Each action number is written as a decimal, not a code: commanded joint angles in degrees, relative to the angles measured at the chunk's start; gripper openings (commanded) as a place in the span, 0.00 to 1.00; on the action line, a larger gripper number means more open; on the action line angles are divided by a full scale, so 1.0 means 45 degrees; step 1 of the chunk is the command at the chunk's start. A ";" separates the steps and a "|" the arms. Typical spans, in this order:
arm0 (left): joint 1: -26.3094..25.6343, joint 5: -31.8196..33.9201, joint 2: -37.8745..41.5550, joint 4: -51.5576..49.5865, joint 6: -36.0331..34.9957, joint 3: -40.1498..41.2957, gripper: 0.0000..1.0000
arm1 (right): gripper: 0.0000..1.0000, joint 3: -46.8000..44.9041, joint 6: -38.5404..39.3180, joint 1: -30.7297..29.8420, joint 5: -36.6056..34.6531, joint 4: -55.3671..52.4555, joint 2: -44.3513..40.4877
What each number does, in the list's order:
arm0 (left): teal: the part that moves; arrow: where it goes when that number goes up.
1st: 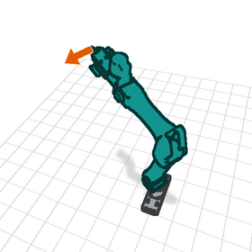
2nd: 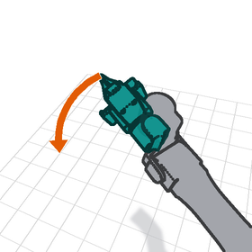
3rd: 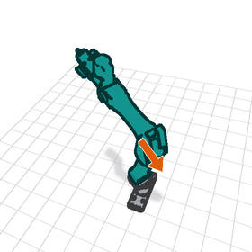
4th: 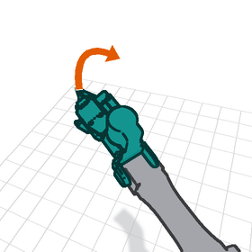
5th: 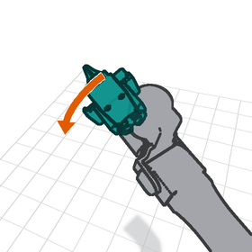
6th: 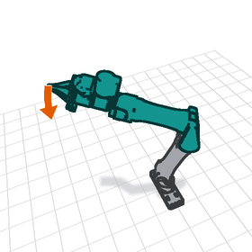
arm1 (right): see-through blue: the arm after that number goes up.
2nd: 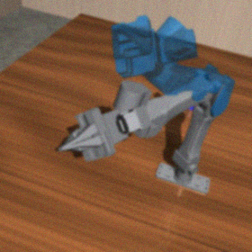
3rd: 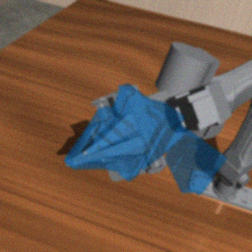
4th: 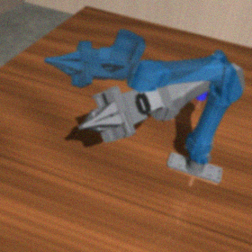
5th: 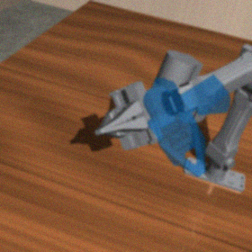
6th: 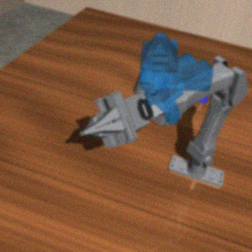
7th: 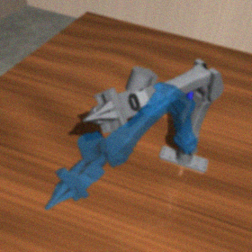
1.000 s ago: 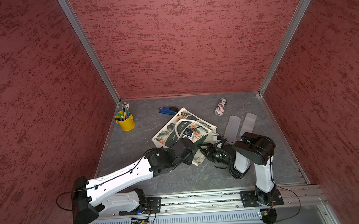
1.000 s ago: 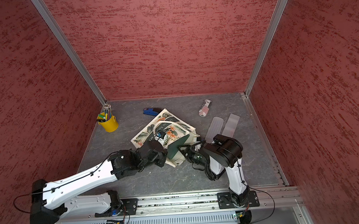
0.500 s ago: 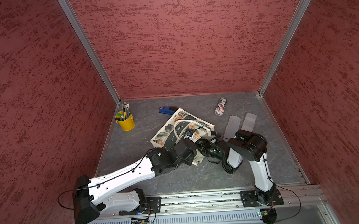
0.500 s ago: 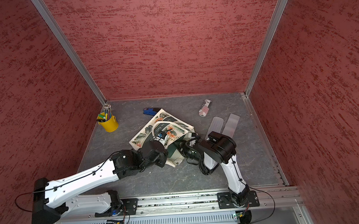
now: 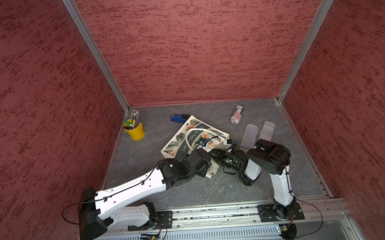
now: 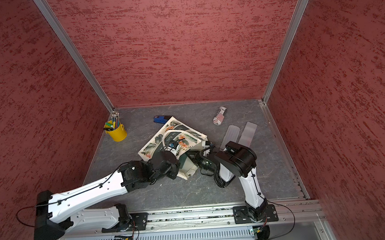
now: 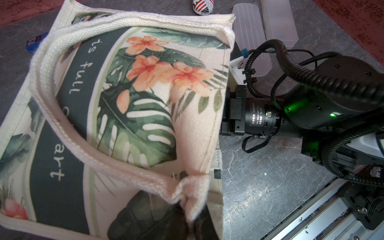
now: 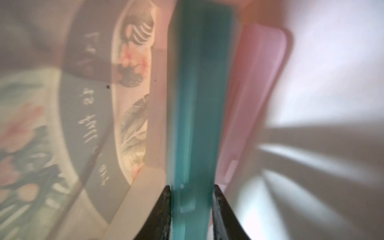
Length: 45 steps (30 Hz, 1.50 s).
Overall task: Take out the pencil case from the canvas bag
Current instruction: Pick up the pencil case from the canvas bag.
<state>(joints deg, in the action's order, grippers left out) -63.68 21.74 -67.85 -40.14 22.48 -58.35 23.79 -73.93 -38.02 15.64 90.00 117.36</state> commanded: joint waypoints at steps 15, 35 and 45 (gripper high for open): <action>-0.0146 -0.0079 0.0489 0.0295 -0.0015 -0.0354 0.00 | 0.39 -0.2346 0.0786 0.0050 0.0116 0.2099 -0.2118; -0.0278 -0.0182 0.0011 0.0171 -0.0112 -0.0959 0.00 | 0.77 -0.1288 -0.0592 0.0053 0.0459 -0.0530 -0.1290; -0.0380 -0.0048 -0.0029 -0.0003 0.0009 -0.1050 0.00 | 0.60 0.0207 -0.1915 0.0065 0.0439 0.0763 0.0691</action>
<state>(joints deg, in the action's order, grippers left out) -64.69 21.76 -68.36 -42.19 22.44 -60.12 24.23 -80.40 -38.02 17.80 89.19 119.90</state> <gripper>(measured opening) 0.069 0.632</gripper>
